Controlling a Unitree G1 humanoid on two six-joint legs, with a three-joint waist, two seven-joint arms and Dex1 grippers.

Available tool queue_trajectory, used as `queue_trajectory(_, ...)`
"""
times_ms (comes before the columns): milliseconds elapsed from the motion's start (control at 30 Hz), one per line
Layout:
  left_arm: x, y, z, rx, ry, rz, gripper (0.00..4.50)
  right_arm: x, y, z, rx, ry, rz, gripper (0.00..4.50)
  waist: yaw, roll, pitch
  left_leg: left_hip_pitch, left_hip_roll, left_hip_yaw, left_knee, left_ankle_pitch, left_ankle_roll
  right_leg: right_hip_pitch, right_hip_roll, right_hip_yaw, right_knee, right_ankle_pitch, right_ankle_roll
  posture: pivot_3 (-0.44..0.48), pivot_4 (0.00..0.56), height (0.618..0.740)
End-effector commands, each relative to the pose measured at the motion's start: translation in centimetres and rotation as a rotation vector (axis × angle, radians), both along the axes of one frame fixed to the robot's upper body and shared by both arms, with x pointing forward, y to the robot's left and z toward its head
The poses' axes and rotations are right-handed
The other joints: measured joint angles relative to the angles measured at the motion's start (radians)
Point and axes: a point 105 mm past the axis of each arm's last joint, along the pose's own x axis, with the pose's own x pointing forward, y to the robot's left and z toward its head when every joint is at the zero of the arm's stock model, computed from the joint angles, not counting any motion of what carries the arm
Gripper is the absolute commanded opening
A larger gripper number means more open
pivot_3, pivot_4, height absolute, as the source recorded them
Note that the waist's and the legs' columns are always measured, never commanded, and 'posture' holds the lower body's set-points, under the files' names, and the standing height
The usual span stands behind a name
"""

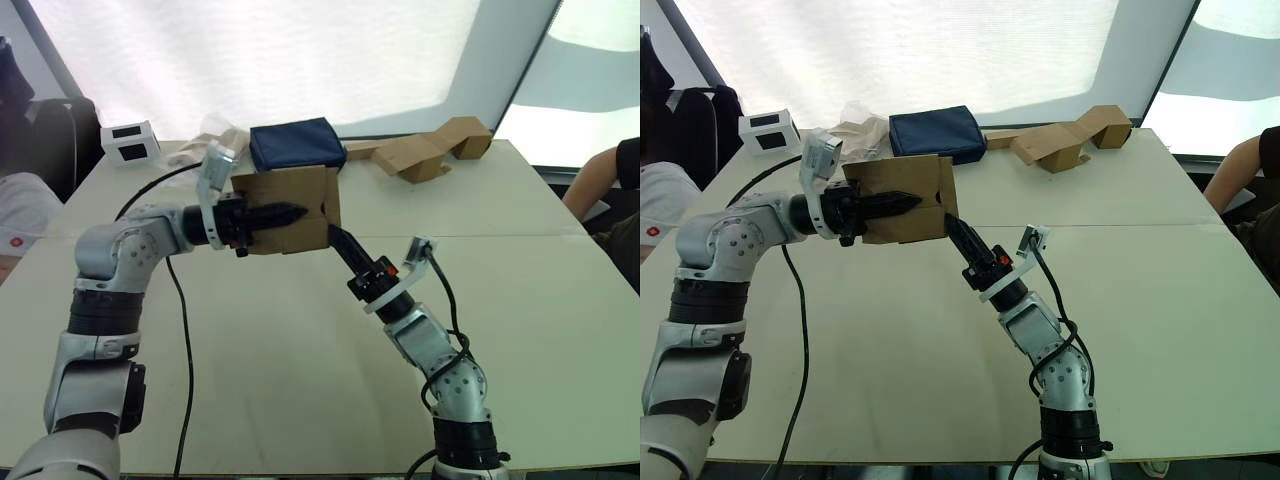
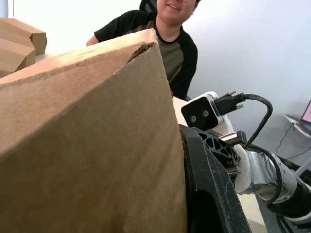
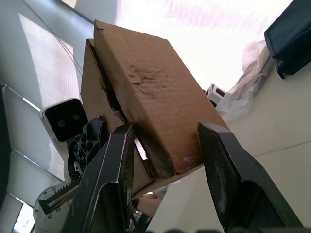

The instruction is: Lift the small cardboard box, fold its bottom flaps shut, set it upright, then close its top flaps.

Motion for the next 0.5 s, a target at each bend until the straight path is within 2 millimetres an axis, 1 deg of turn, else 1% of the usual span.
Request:
queue_trajectory(33, -0.4, -0.1, 1.1, -0.02, -0.05, -0.009, 0.0, -1.2, 1.1, 2.3, 0.02, -0.108, 0.055, 2.05, 0.0, 0.0, 0.0, 0.0, 0.0, 0.0, 0.0, 0.0, 0.0, 0.0, 0.0, 0.0, 0.0, 0.0, 0.0, 0.0, 0.15, 0.74)
queue_trajectory(200, -0.2, 0.2, 1.2, -0.021, -0.051, 0.003, 0.0, -2.0, 1.3, 3.2, 0.008, -0.185, 0.069, 2.05, 0.0, 0.0, 0.0, 0.0, 0.0, 0.0, 0.0, 0.0, 0.0, 0.0, 0.0, 0.0, 0.0, 0.0, 0.0, 0.0, 0.15, 0.74)
queue_trajectory(300, -0.2, 0.2, 1.2, -0.022, -0.051, 0.007, 0.0, -2.4, 1.7, 3.1, -0.018, -0.201, 0.097, 2.05, 0.0, 0.0, 0.0, 0.0, 0.0, 0.0, 0.0, 0.0, 0.0, 0.0, 0.0, 0.0, 0.0, 0.0, 0.0, 0.0, 0.15, 0.74)
queue_trajectory(500, -0.2, 0.3, 1.2, -0.025, -0.051, 0.009, 0.0, -2.2, 1.6, 2.8, -0.041, -0.202, 0.096, 2.05, 0.001, 0.0, 0.0, 0.0, 0.0, 0.0, 0.0, 0.0, 0.0, 0.0, 0.0, 0.0, 0.0, 0.0, 0.0, 0.0, 0.15, 0.74)
